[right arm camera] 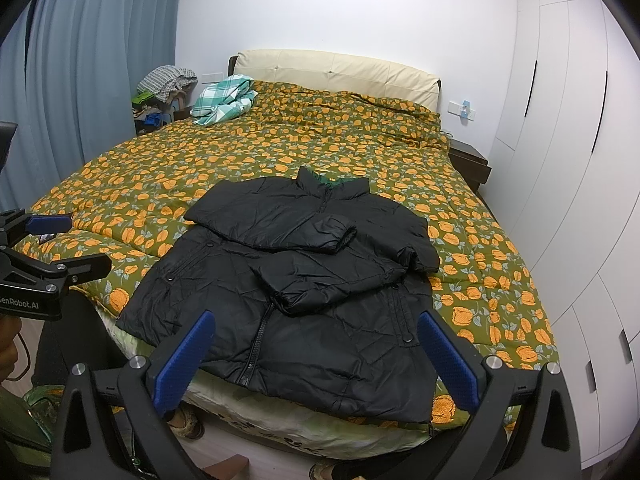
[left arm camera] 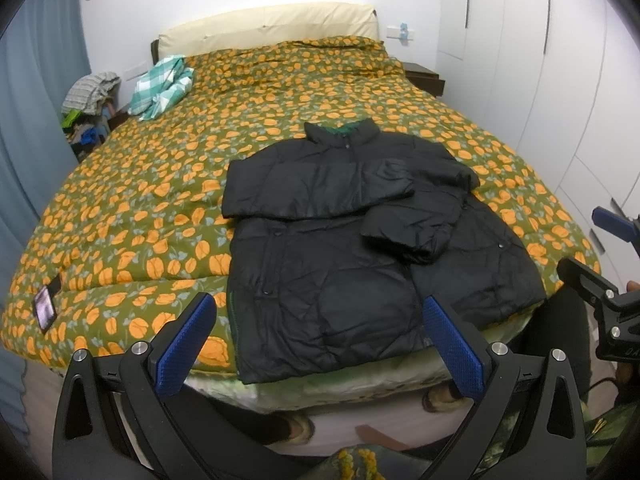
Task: Fold large clothes
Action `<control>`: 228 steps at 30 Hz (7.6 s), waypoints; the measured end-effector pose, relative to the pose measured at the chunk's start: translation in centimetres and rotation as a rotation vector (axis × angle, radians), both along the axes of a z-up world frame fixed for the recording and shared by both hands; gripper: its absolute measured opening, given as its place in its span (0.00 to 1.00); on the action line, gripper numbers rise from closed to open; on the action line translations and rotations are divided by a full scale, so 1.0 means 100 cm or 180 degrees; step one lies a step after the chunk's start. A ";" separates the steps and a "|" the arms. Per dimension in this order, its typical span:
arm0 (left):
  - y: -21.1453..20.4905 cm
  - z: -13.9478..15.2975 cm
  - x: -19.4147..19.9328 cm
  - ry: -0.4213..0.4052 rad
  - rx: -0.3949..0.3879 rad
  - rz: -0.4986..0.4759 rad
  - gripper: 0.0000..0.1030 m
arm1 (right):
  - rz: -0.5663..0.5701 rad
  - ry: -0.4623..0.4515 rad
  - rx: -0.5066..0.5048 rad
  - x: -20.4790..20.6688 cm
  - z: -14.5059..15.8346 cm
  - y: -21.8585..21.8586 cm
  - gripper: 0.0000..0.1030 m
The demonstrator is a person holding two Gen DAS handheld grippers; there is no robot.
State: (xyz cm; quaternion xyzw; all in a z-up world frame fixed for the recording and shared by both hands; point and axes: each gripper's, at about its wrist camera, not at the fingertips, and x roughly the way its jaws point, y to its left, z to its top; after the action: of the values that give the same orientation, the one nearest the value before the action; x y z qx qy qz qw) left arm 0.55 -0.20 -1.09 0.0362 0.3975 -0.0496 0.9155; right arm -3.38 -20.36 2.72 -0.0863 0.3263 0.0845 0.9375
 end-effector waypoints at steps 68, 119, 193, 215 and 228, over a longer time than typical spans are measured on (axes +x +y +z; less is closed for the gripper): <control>0.032 -0.017 0.019 0.0255 -0.0058 0.0296 0.99 | 0.0367 -0.0089 0.0179 0.158 0.002 -0.080 0.10; 0.057 -0.001 0.206 -0.0009 -0.0191 0.0149 0.24 | -0.0742 0.0233 0.0749 0.071 -0.071 -0.151 0.88; 0.066 -0.040 0.053 -0.0266 0.0063 0.0352 0.99 | -0.0316 0.0389 0.0711 0.064 -0.062 -0.073 0.88; 0.053 -0.056 0.052 -0.0130 0.0063 0.0075 0.99 | -0.0376 0.0376 0.0709 0.065 -0.064 -0.076 0.88; 0.051 -0.050 0.052 0.0008 0.0012 -0.0019 0.99 | -0.0382 0.0387 0.0713 0.067 -0.064 -0.076 0.88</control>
State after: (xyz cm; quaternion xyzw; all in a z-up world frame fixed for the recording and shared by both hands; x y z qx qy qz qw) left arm 5.72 4.87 -6.13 0.0390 0.3987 -0.0516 0.9148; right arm 3.31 -27.96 -3.68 0.0438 0.3757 0.0693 0.9231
